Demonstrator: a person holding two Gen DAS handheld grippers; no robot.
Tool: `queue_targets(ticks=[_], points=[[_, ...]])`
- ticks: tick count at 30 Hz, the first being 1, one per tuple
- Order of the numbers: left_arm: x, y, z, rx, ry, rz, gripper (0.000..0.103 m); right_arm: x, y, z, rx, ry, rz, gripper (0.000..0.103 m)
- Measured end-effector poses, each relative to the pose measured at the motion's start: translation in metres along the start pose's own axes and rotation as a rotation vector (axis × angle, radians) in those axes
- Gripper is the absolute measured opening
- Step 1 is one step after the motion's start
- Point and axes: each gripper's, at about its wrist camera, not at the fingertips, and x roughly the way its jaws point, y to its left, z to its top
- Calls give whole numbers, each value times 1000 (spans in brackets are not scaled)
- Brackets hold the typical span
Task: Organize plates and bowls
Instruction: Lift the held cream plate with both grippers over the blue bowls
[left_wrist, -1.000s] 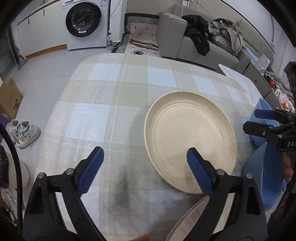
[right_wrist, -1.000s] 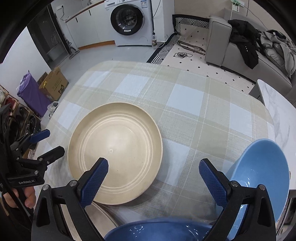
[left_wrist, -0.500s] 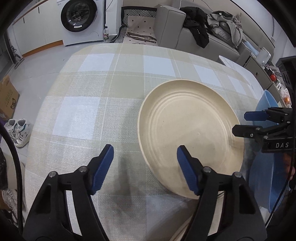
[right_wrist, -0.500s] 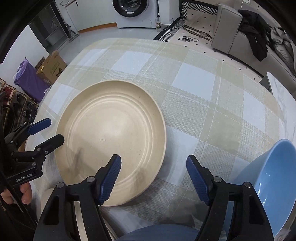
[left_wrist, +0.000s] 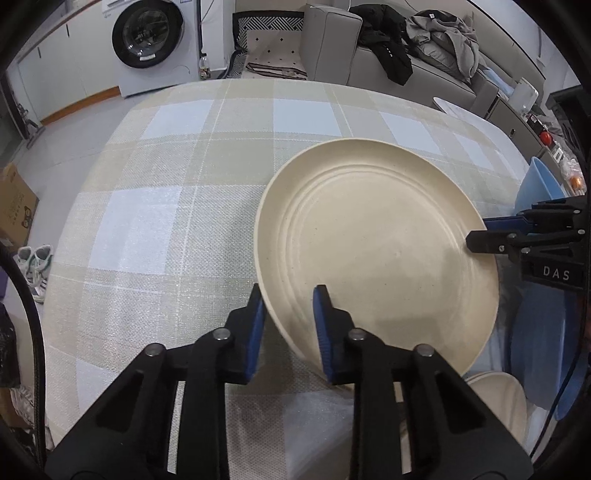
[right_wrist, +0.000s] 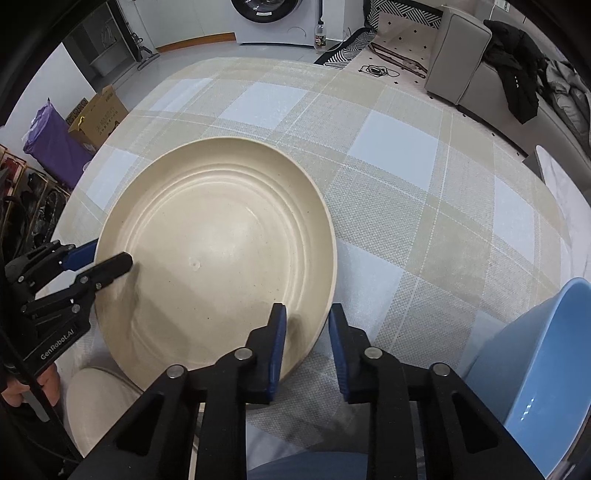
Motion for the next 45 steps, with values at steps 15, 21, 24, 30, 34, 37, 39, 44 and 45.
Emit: queue_targets(ticks=[15,21,24,30,34,37,39,44,45], points=[[-22,3,-7,-8,-47,36,20,-23,19,-11,-65,-111,-86,18],[-43,6,-11,-20,-76,34,20,-34,29,-13,-76,-133,-91,18],[-54,6,-13,-17,-90,40,20,-42,35,-18,-79,-152,-93,18],[-79,6,-21,-15,-126,41,20,-60,42,-28,-82,-185,-90,18],[-97,3,-29,-10,-148,39,20,-72,44,-36,-79,-209,-86,18],[-110,0,-35,-4,-164,37,20,-83,49,-45,-80,-226,-93,18],[-118,-2,-39,-1,-177,38,20,-91,51,-51,-82,-240,-94,18],[-136,-6,-51,2,-194,33,20,-105,55,-60,-76,-273,-100,18],[-140,-7,-54,4,-196,32,20,-108,57,-63,-75,-280,-101,18]])
